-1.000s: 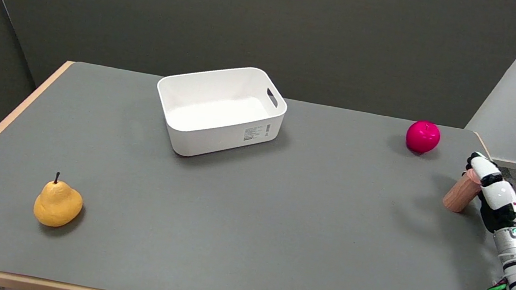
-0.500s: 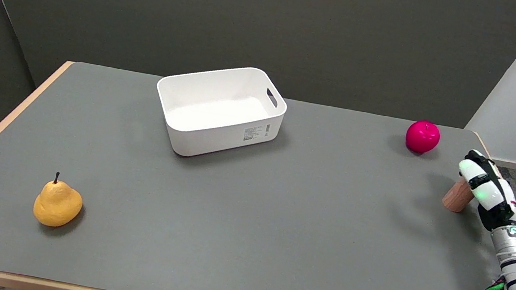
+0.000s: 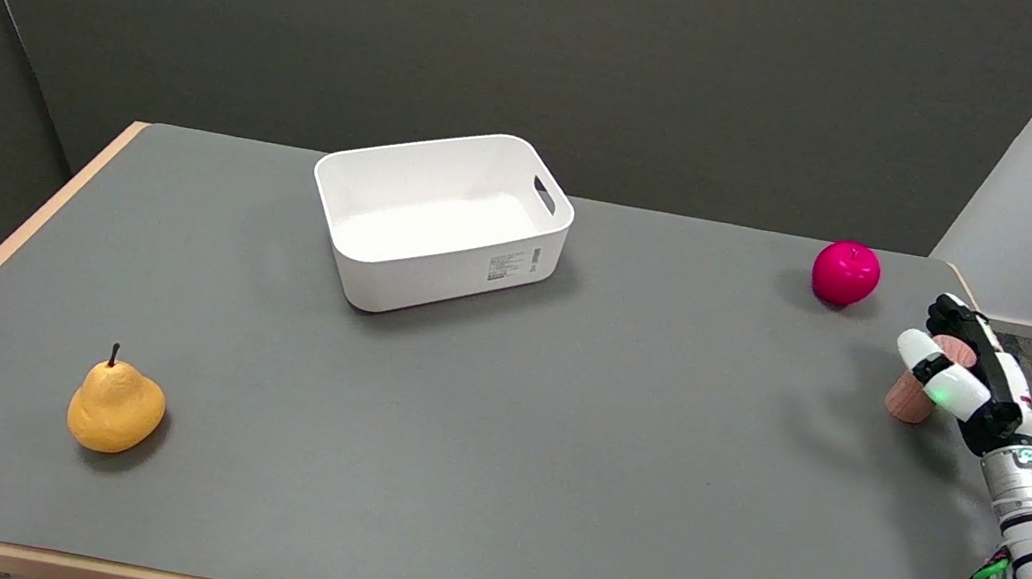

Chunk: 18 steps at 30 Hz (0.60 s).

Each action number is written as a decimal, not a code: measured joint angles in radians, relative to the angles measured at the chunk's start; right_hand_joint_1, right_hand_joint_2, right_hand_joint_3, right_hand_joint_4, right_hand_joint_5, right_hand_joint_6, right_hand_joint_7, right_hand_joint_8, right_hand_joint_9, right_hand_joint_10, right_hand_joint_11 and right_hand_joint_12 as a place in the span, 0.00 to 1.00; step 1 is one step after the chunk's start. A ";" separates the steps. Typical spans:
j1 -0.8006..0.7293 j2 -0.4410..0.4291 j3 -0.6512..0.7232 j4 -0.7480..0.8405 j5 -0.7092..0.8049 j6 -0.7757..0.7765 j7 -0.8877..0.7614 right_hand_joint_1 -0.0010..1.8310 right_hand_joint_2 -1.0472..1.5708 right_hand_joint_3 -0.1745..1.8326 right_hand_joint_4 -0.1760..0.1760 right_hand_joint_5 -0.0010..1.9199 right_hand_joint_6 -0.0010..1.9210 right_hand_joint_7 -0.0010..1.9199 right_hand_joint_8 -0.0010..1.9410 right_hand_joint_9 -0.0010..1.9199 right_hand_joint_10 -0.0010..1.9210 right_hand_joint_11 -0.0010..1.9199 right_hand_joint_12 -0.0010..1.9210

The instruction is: Pick up the wooden cylinder.

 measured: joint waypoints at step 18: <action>0.013 0.003 -0.010 -0.001 -0.006 -0.016 -0.002 0.56 0.67 0.60 0.05 0.05 0.18 0.05 0.14 0.03 0.26 0.00 0.48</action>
